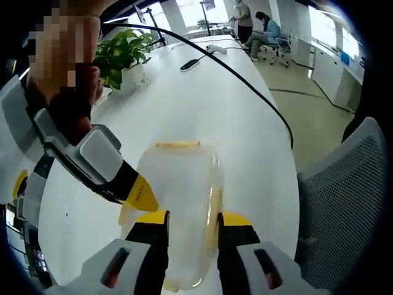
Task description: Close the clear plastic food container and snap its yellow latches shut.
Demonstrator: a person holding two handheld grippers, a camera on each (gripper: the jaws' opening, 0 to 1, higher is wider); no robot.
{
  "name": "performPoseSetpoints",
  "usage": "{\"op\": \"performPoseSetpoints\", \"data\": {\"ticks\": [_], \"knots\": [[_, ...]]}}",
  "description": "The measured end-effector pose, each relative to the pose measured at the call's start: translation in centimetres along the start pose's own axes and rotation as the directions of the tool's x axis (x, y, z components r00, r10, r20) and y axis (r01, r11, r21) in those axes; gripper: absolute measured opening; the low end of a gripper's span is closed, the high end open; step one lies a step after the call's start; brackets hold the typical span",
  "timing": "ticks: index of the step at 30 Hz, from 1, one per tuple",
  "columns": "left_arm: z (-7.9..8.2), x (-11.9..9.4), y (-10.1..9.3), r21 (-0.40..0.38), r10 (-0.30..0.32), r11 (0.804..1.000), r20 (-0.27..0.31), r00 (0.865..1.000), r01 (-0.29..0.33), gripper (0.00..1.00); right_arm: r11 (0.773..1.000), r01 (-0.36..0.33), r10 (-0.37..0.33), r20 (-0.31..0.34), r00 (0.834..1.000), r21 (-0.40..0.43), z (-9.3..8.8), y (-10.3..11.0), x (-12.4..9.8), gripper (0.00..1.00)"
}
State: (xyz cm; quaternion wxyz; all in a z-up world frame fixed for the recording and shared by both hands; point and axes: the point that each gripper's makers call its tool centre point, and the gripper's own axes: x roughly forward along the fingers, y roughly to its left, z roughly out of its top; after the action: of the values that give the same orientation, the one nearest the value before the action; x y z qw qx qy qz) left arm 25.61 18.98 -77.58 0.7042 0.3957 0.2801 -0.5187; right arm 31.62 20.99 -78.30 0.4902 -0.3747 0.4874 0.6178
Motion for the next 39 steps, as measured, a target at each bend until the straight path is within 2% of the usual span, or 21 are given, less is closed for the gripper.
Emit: {"op": "performPoseSetpoints", "data": {"ticks": [6, 7, 9, 10, 12, 13, 16, 20, 23, 26, 30, 34, 39], "knots": [[0.1, -0.1, 0.0, 0.024, -0.011, 1.0, -0.026, 1.0, 0.012, 0.26, 1.0, 0.0, 0.001, 0.031, 1.0, -0.012, 0.0, 0.2, -0.2, 0.3], [0.2, -0.2, -0.2, 0.012, -0.029, 1.0, -0.025, 0.999, 0.029, 0.3, 1.0, 0.004, -0.003, 0.041, 0.999, -0.024, 0.0, 0.2, -0.3, 0.3], [0.6, -0.3, -1.4, -0.077, -0.1, 0.992, 0.005, 0.995, 0.1, 0.42, 0.998, 0.025, -0.02, 0.075, 0.997, -0.057, 0.3, 0.3, -0.4, 0.3], [0.6, -0.4, -1.3, -0.095, -0.097, 0.991, 0.004, 0.995, 0.097, 0.46, 0.998, 0.041, -0.036, 0.098, 0.995, -0.044, 0.4, 0.2, -0.5, 0.32], [0.4, -0.7, -1.0, -0.091, -0.087, 0.992, -0.001, 0.996, 0.087, 0.48, 0.997, 0.06, -0.051, 0.173, 0.984, -0.045, 0.9, 0.3, -0.7, 0.36], [0.5, -0.9, -1.1, -0.097, -0.093, 0.991, 0.007, 0.996, 0.093, 0.48, 0.997, 0.073, -0.067, 0.224, 0.972, -0.018, 1.3, 0.1, -1.0, 0.39], [0.7, -1.2, -1.4, -0.133, -0.112, 0.984, 0.025, 0.993, 0.114, 0.53, 0.994, 0.101, -0.105, 0.321, 0.941, 0.029, 2.0, -0.3, -2.1, 0.45], [0.9, -1.7, -1.2, -0.178, -0.124, 0.976, 0.04, 0.991, 0.129, 0.58, 0.994, 0.107, -0.111, 0.297, 0.948, 0.028, 1.0, 0.0, -2.3, 0.44], [0.9, -1.9, -1.1, -0.198, -0.132, 0.97, 0.049, 0.99, 0.139, 0.67, 0.991, 0.129, -0.132, 0.289, 0.948, 0.03, 0.6, 0.3, -2.1, 0.5], [0.6, -2.1, -0.8, -0.2, -0.134, 0.97, 0.032, 0.991, 0.137, 0.66, 0.988, 0.152, -0.149, 0.275, 0.95, 0.013, 0.2, 0.5, -1.9, 0.5], [-0.1, -2.1, -0.2, -0.198, -0.132, 0.971, 0.004, 0.991, 0.131, 0.67, 0.987, 0.151, -0.158, 0.285, 0.945, 0.047, 0.0, 0.9, -2.1, 0.54], [-1.1, -2.1, 0.4, -0.152, -0.129, 0.981, -0.043, 0.991, 0.121, 0.67, 0.981, 0.194, -0.19, 0.237, 0.953, 0.01, -0.9, 1.1, -2.0, 0.53], [-1.6, -2.1, 1.0, -0.168, -0.132, 0.978, -0.059, 0.989, 0.121, 0.68, 0.977, 0.212, -0.207, 0.212, 0.955, -0.003, -1.4, 1.5, -1.9, 0.59]]}}
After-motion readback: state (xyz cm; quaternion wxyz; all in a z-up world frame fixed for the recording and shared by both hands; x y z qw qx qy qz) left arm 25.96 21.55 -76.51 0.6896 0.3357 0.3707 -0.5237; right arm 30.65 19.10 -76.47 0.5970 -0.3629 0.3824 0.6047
